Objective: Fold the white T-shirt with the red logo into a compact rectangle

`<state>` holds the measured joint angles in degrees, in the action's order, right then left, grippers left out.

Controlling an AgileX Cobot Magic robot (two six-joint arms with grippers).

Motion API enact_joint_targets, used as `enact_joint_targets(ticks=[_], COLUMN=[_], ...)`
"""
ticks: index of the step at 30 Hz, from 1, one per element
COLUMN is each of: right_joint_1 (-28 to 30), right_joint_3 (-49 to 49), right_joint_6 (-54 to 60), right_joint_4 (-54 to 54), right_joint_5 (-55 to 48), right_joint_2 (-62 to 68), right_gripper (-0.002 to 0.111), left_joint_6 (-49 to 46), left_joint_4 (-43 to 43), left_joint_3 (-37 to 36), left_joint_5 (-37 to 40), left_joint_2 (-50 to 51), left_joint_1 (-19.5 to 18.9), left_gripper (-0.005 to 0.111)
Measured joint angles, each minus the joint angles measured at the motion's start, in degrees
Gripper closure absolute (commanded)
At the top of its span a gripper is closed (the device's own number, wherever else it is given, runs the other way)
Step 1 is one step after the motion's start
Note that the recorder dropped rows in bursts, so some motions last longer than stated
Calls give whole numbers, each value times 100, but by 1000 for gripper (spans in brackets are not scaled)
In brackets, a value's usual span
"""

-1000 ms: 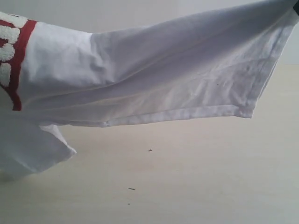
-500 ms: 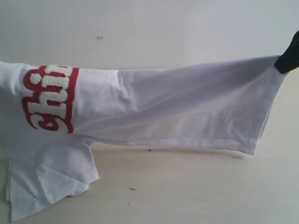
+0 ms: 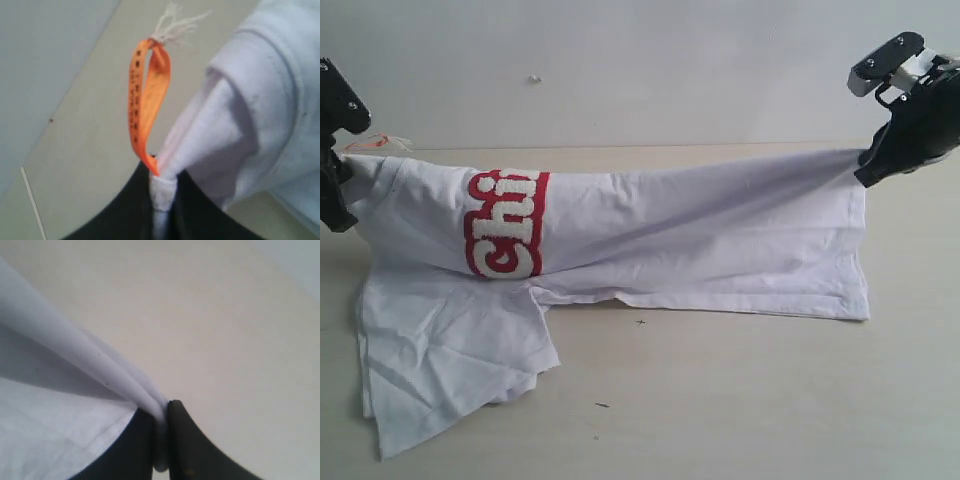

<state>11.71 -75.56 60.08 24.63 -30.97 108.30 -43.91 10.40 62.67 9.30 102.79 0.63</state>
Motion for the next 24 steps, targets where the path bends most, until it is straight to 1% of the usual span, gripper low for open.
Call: enact_joint_targets(ticks=[3,5,9,10,12,14,17,19,22,24], right_joint_1=[-63,-156,-272,-286,-302,-302,-302,-302,-302,-302], right_joint_3=[0,0,0,0,-34,-81,-210,-356,-584,-847], right_joint_6=[438,609,759,760,687,512,260,-50,-546,-872], right_joint_4=[399,589,725,736,756,759,759,770,781,781], right_joint_5=[894,1405,1846,1875,1887,1931,1985,1985,1784,1377], right_joint_2=[79,121,264,312,410,471,473,473,473,473], right_gripper=[105,100,87,82,75,72,72,72,77,88], left_joint_6=[-8,-8,-8,-8,-8,-8,214,452,951,1454], left_joint_4=[0,0,0,0,0,0,0,-15,-406,-966], left_joint_3=[0,0,0,0,0,0,0,0,0,0], left_joint_5=[-697,-1150,-1607,-1654,-1691,-1750,-1959,-2129,-2356,-2408], left_joint_2=[276,396,565,607,634,634,634,634,634,634], left_joint_1=[0,0,0,0,0,-10,-94,-207,-419,-607], left_gripper=[107,107,105,102,94,83,64,58,59,64])
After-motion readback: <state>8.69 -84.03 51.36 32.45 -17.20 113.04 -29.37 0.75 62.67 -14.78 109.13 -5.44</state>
